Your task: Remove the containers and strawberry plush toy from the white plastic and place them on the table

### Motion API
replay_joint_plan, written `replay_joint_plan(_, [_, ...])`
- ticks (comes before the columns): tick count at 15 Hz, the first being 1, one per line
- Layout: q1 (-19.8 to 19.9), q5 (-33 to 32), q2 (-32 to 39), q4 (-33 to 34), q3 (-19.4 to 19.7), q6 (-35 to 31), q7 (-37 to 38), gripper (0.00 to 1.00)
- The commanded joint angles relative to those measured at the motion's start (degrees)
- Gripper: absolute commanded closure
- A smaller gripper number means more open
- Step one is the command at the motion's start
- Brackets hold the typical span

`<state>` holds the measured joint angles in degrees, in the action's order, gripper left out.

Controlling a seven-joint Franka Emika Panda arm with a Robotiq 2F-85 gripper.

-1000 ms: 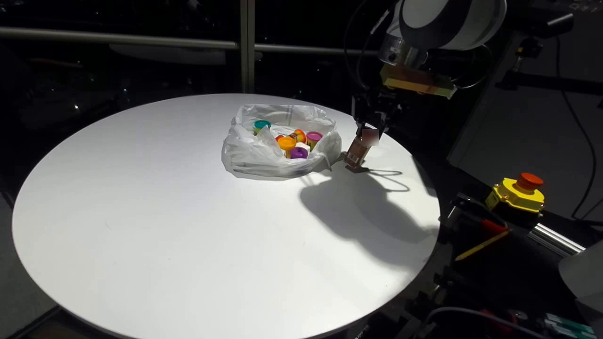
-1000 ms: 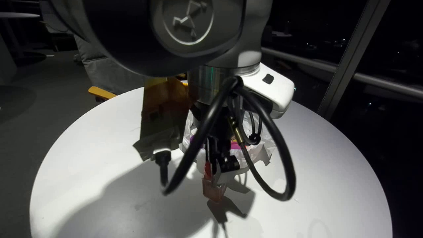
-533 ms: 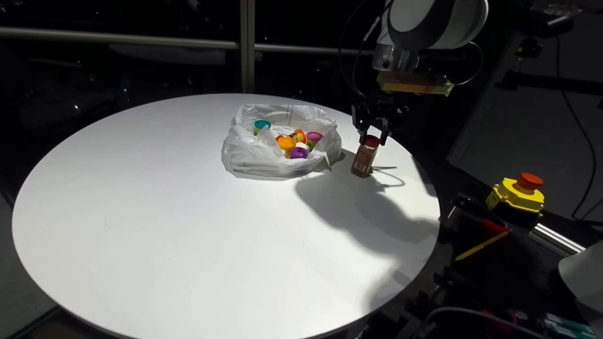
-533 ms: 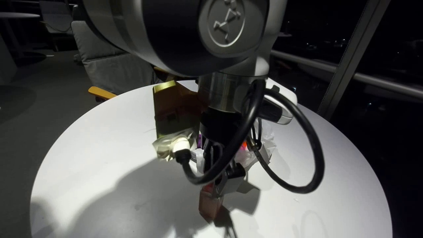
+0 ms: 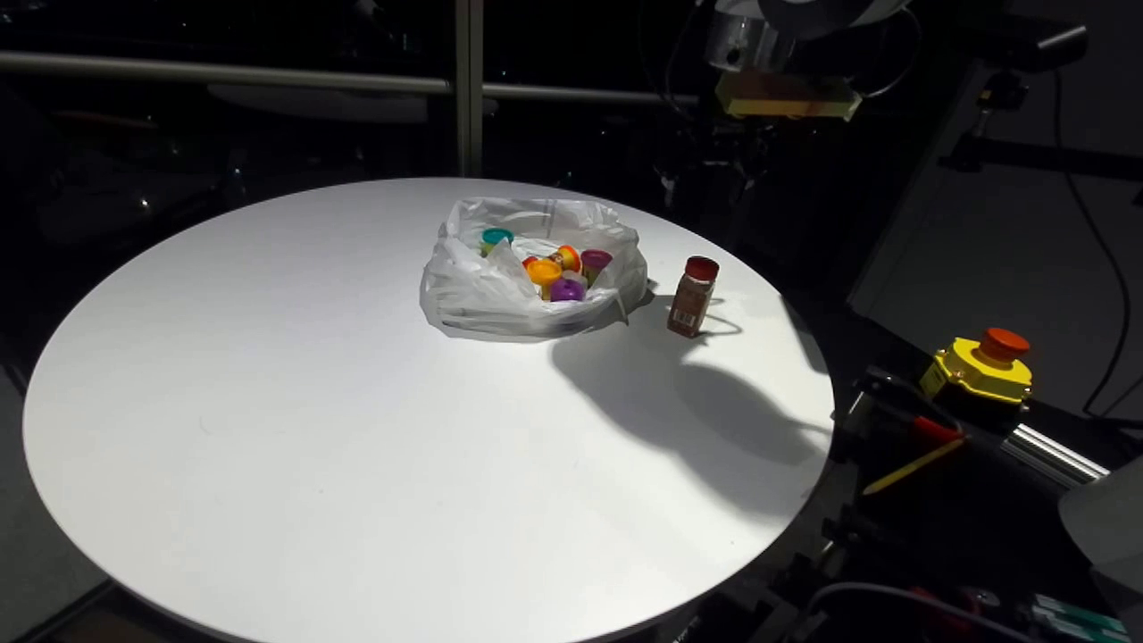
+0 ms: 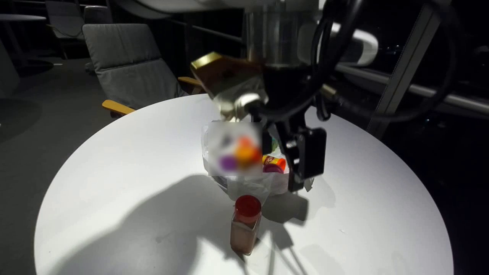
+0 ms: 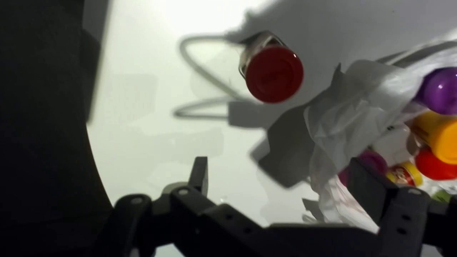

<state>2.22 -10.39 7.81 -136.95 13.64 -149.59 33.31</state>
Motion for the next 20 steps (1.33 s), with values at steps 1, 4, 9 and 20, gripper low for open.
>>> replay_joint_plan(1, [-1.3,-4.8,-1.9,7.3,-2.3,5.4,0.4,0.0])
replay_joint_plan(4, [-2.1,-4.1,2.6,16.7,-5.7,9.2,-2.5,0.0])
replay_joint_plan(9, [-3.8,-1.1,16.9,32.1,-8.6,11.5,-5.7,0.0])
replay_joint_plan(20, [-2.9,9.5,40.2,55.1,-9.8,17.0,-15.8,0.0])
